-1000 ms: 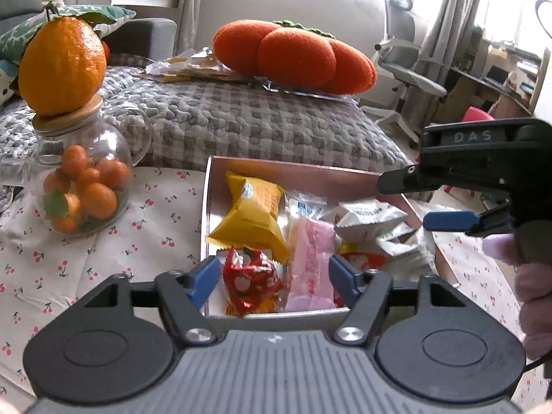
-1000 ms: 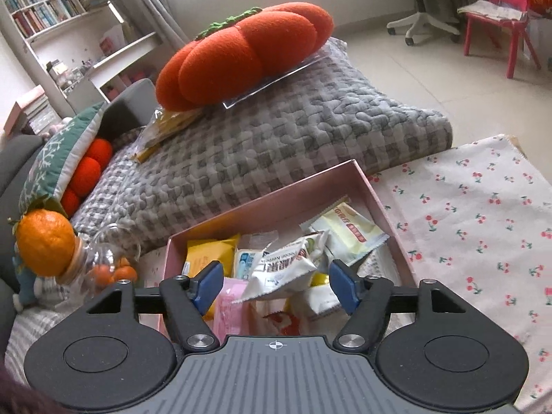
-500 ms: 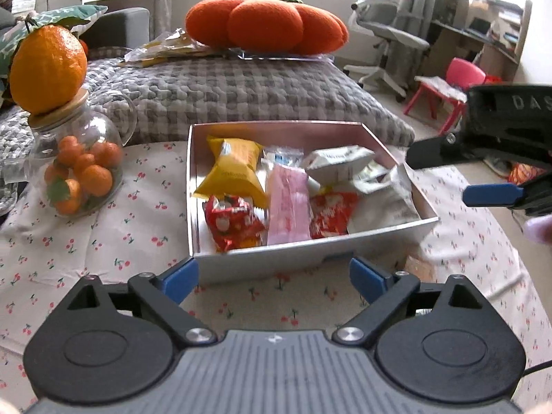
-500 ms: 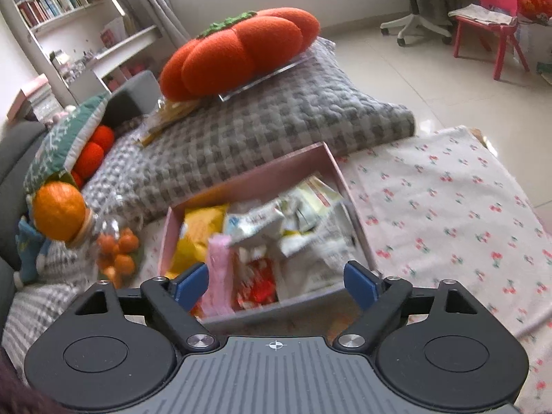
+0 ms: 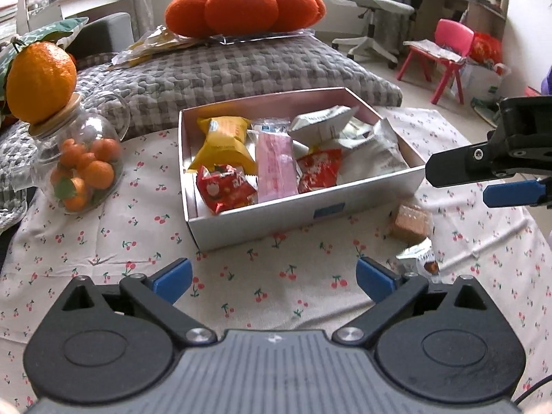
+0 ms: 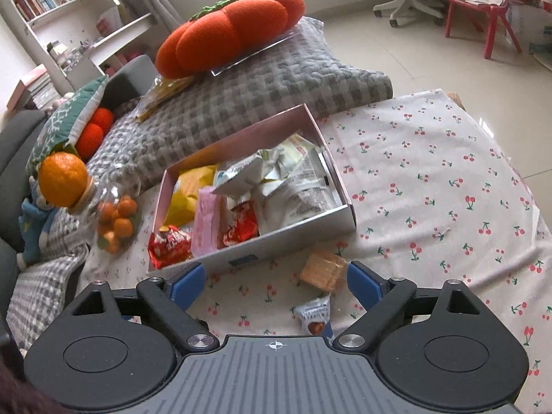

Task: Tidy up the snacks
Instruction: 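Withdraw both open tools from the box toward the remaining packs, then grasp the small white-blue pack with the left tool while the right grasps the wafer pack, then lift both held packs up and carry them over the box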

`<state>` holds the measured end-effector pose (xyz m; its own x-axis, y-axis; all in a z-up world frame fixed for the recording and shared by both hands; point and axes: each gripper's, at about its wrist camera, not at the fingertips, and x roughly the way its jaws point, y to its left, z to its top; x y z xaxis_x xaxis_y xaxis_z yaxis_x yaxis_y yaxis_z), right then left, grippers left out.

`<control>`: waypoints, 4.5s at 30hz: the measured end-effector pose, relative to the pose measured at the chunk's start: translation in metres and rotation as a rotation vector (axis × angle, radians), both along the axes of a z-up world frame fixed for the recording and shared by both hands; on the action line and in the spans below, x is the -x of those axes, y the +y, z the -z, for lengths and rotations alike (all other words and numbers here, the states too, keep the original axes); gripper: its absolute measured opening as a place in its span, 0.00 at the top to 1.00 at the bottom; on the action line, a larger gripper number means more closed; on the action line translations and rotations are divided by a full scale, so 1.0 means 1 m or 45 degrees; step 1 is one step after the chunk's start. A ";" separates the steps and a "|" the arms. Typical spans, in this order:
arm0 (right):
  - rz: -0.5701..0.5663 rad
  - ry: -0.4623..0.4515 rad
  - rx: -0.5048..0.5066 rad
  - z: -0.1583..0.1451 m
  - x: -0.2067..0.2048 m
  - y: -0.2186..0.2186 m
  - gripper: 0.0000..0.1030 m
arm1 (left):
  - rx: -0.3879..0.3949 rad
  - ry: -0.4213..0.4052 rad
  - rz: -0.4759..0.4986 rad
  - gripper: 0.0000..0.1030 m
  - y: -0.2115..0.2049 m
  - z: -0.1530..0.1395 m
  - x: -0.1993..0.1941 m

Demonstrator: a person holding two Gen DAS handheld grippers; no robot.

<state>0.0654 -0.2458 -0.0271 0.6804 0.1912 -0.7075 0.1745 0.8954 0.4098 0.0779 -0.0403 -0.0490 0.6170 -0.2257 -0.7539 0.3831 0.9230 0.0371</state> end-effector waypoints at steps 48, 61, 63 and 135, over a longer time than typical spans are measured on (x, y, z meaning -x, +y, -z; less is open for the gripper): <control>0.084 0.160 0.054 0.043 0.012 -0.062 0.11 | 0.142 0.146 0.182 0.59 -0.085 0.042 0.010; -0.114 0.111 0.170 0.063 -0.007 -0.033 0.11 | 0.078 0.124 0.048 0.78 -0.025 0.032 -0.002; -0.169 0.107 0.208 0.066 -0.010 -0.024 0.11 | 0.078 0.123 0.025 0.78 -0.013 0.031 -0.002; -0.500 0.095 0.503 0.057 -0.022 0.062 0.25 | 0.087 0.229 -0.003 0.78 0.029 0.024 -0.008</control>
<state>0.0878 -0.1842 -0.0837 0.5567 0.1309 -0.8203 -0.1875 0.9818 0.0294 0.0863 -0.0112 -0.0735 0.4745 -0.2787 -0.8349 0.3754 0.9220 -0.0944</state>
